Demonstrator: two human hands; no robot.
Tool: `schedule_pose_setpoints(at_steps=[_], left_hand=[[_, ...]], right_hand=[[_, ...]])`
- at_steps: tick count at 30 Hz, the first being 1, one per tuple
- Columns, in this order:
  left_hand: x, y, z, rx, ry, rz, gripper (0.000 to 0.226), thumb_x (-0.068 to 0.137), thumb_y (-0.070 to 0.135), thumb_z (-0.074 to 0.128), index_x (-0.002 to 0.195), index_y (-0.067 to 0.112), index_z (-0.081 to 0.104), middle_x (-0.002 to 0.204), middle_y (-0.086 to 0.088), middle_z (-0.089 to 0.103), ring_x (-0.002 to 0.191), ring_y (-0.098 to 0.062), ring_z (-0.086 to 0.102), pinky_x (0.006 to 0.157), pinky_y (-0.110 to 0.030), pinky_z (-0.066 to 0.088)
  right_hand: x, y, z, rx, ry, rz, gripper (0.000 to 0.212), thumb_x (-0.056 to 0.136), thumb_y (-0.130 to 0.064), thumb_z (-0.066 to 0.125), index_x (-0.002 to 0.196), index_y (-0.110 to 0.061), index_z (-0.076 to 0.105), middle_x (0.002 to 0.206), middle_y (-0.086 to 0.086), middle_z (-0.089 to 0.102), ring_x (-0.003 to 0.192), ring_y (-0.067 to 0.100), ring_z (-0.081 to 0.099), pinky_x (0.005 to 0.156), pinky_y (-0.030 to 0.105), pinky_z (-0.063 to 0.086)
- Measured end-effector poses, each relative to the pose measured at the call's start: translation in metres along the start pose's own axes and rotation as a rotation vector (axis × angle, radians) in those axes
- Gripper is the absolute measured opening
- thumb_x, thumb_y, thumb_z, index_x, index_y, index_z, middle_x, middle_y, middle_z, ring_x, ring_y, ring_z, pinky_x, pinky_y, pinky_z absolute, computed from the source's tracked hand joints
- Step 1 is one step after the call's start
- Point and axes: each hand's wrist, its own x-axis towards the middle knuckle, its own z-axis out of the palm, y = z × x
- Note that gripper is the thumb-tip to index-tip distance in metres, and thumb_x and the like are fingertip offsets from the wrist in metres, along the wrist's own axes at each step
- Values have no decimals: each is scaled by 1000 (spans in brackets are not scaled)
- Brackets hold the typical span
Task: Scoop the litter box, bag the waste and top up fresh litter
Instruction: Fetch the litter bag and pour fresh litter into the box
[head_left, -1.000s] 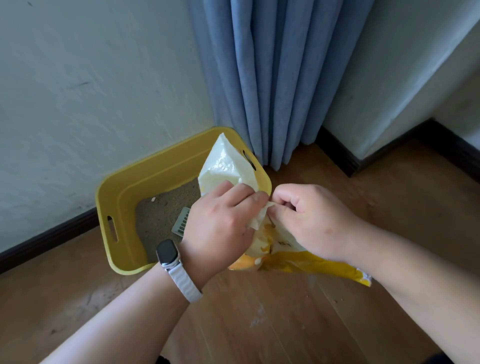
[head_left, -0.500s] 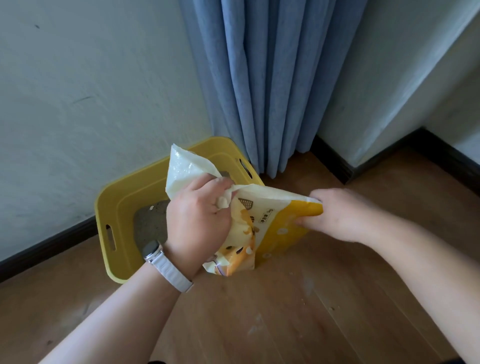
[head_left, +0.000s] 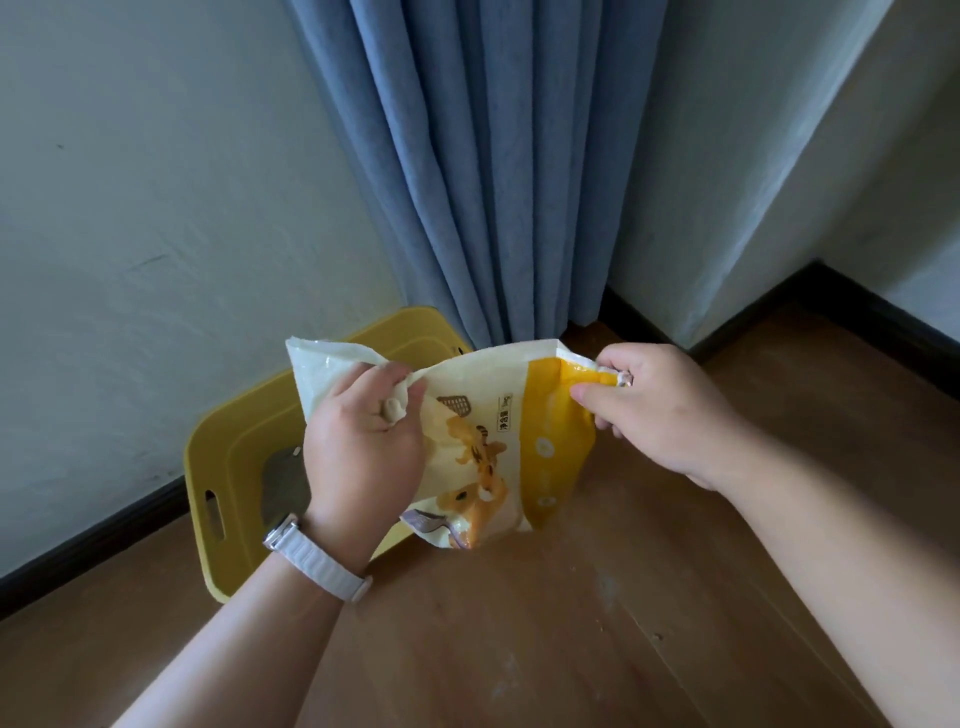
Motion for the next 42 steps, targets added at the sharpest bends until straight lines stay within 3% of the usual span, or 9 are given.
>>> schedule_pose_setpoints(at_steps=[7, 12, 16, 19, 22, 25, 30, 37, 42], left_hand=[[-12, 51, 36, 31, -128, 242, 41, 86, 39, 57, 121, 18, 63, 91, 5, 61, 86, -12, 54, 69, -25, 44], [-17, 57, 55, 111, -293, 393, 82, 75, 73, 57, 134, 16, 56, 94, 1, 59, 89, -16, 55, 73, -27, 45], [-11, 72, 65, 127, -271, 387, 34, 78, 42, 63, 98, 15, 66, 85, 4, 58, 75, -13, 52, 55, -30, 47], [-1, 84, 68, 134, -256, 356, 15, 77, 26, 58, 73, 12, 61, 74, 2, 56, 65, -12, 49, 47, -29, 43], [8, 84, 67, 123, -281, 330, 12, 76, 19, 54, 73, 11, 63, 72, 2, 55, 61, -16, 51, 47, -36, 48], [14, 75, 63, 99, -260, 277, 3, 78, 13, 67, 81, 14, 69, 76, 6, 56, 66, -16, 55, 53, -33, 48], [42, 67, 51, -7, -190, 136, 16, 87, 31, 70, 84, 16, 69, 81, 7, 59, 72, -15, 56, 61, -32, 49], [69, 50, 32, -225, -142, 48, 25, 89, 29, 69, 83, 5, 66, 79, -7, 62, 67, -16, 55, 59, -27, 46], [70, 40, 29, -289, -165, 39, 30, 89, 30, 69, 73, 7, 58, 64, 4, 48, 56, -8, 44, 50, -20, 38]], right_hand=[[-4, -5, -6, 61, -47, -153, 35, 89, -32, 65, 67, -7, 56, 57, 9, 53, 50, 11, 42, 45, 35, 33], [-4, 0, -18, 8, -130, -237, 24, 93, -30, 61, 72, -18, 58, 63, -1, 59, 58, 11, 54, 46, 21, 39], [0, 3, -25, 30, -176, -281, 17, 93, -26, 61, 79, -18, 56, 72, -3, 60, 67, 13, 57, 55, 29, 47], [7, 6, -32, 175, -159, -255, 13, 91, -23, 65, 84, -22, 54, 74, -10, 57, 69, 3, 55, 58, 16, 43], [13, 11, -30, 347, -154, -240, 26, 84, -26, 74, 97, -22, 52, 77, -9, 54, 68, 1, 51, 64, 20, 48], [24, 26, -18, 262, -162, -231, 44, 77, -41, 77, 109, -27, 50, 90, -6, 53, 76, 6, 52, 69, 26, 48], [31, 70, -2, -88, -235, -53, 63, 75, -55, 73, 129, -35, 47, 120, -14, 45, 110, 9, 50, 93, 32, 47], [26, 91, 13, -163, -171, 121, 69, 86, -61, 57, 145, -32, 35, 142, -8, 49, 122, 13, 52, 94, 28, 44], [37, 87, 13, -267, -232, 205, 72, 88, -65, 52, 146, -25, 38, 142, -1, 50, 121, 17, 52, 92, 26, 43]])
